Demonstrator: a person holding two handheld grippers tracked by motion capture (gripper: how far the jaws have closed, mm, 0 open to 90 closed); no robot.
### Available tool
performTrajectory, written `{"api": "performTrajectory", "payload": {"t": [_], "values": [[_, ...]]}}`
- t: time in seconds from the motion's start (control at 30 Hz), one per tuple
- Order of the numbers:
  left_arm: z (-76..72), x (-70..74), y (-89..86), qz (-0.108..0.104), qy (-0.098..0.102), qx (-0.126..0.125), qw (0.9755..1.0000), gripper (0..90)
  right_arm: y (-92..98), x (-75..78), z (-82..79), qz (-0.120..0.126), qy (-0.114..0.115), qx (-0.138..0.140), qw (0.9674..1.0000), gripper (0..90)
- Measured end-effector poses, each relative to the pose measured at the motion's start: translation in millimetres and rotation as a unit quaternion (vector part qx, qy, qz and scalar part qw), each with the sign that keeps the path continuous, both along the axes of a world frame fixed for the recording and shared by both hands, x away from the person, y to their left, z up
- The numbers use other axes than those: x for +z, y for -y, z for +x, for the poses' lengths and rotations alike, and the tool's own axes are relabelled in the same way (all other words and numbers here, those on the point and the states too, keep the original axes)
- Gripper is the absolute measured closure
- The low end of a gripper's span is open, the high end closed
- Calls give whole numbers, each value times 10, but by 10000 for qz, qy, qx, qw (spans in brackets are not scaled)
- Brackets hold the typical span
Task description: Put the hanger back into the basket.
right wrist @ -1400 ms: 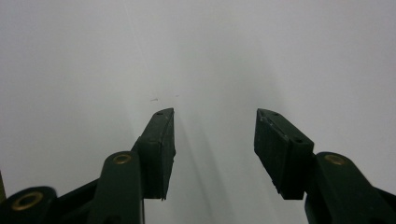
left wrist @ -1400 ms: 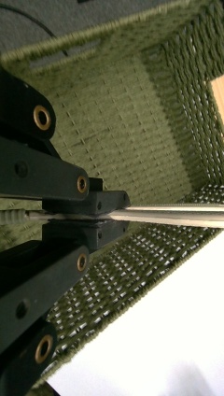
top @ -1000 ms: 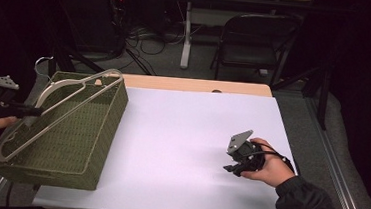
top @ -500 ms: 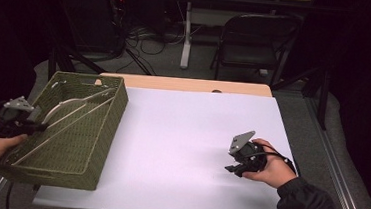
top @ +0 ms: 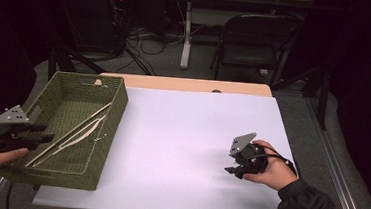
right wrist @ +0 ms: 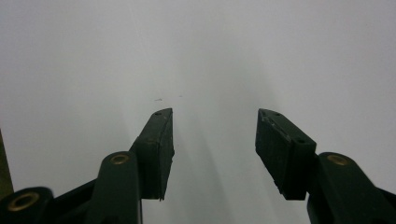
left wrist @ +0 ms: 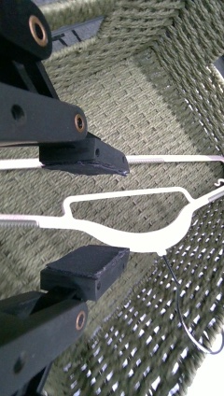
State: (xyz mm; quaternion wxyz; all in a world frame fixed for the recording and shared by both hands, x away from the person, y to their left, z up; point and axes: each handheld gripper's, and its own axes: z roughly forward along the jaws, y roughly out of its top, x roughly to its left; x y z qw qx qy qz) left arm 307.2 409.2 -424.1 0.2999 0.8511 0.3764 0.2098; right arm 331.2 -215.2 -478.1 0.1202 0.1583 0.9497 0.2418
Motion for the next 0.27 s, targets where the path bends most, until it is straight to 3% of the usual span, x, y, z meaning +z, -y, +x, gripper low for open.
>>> {"api": "performTrajectory", "payload": {"t": [0.17,0.27], "values": [[-98,25,60,-171,87,238,9995,491,43,31,-40,15,30,-75,10000,454],[-155,35,157,-233,151,189,9994,460,83,24,-87,162,48,-110,9998,445]]}}
